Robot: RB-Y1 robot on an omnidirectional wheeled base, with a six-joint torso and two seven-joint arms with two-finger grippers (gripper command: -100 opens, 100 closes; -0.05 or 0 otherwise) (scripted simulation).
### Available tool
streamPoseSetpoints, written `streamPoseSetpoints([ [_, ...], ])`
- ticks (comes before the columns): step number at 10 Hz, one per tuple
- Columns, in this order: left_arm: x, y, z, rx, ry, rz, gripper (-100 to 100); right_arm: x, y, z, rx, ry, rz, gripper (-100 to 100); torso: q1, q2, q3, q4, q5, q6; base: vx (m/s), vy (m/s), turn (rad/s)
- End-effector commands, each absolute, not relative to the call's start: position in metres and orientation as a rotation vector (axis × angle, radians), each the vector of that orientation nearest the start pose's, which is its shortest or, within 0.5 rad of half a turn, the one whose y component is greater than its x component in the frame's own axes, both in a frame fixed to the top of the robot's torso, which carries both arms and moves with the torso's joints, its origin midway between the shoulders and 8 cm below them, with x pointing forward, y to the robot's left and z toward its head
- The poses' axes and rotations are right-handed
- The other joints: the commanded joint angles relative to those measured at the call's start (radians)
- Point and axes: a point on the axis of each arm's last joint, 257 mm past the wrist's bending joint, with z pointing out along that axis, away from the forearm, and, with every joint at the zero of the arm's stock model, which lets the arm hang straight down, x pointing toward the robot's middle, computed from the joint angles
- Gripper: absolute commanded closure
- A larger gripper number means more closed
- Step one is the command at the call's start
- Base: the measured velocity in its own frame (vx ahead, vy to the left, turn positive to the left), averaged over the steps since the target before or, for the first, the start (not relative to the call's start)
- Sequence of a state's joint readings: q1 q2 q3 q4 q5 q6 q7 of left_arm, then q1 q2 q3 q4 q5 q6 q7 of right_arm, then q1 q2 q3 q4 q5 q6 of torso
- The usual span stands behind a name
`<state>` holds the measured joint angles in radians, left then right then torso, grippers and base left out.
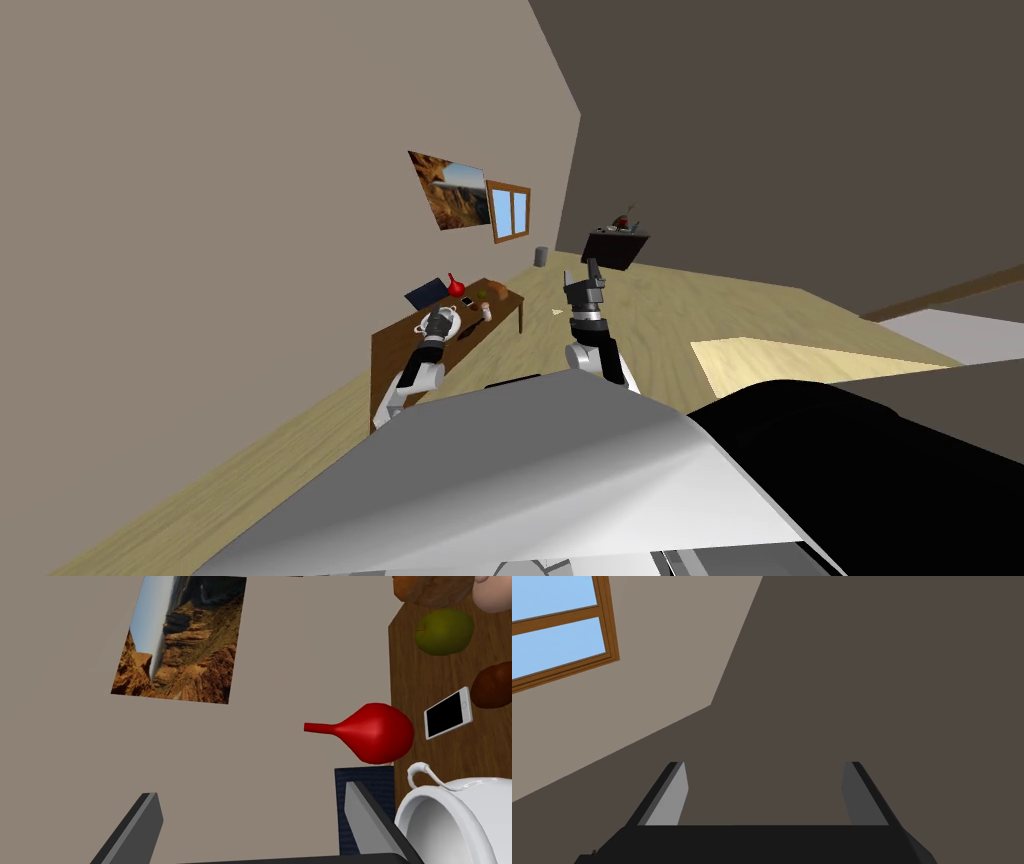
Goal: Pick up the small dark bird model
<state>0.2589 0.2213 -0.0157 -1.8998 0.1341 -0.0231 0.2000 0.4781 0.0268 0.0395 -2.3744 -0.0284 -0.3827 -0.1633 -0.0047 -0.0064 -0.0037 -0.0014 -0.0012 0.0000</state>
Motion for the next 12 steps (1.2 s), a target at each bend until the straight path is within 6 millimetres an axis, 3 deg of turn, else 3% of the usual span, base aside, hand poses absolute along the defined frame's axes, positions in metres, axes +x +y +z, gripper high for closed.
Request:
streamPoseSetpoints([
  [1,0.48,0.288,-0.192,-1.25,1.119,-1.312,-100,0.346,-0.269,0.051,0.761,0.527,1.52,0,0.0,0.0,0.0,0.0,0.0,0.0,0.068,-0.075,0.058],
  [10,0.506,0.326,-0.294,-1.472,1.316,-1.081,-100,0.346,-0.269,0.051,0.761,0.527,1.521,0,0.0,0.0,0.0,0.0,0.0,0.0,0.068,-0.085,0.093],
  [12,0.505,0.328,-0.3,-1.483,1.322,-1.071,-100,0.346,-0.269,0.051,0.761,0.527,1.521,0,0.001,0.0,0.0,0.0,0.0,0.0,0.041,-0.058,0.025],
])
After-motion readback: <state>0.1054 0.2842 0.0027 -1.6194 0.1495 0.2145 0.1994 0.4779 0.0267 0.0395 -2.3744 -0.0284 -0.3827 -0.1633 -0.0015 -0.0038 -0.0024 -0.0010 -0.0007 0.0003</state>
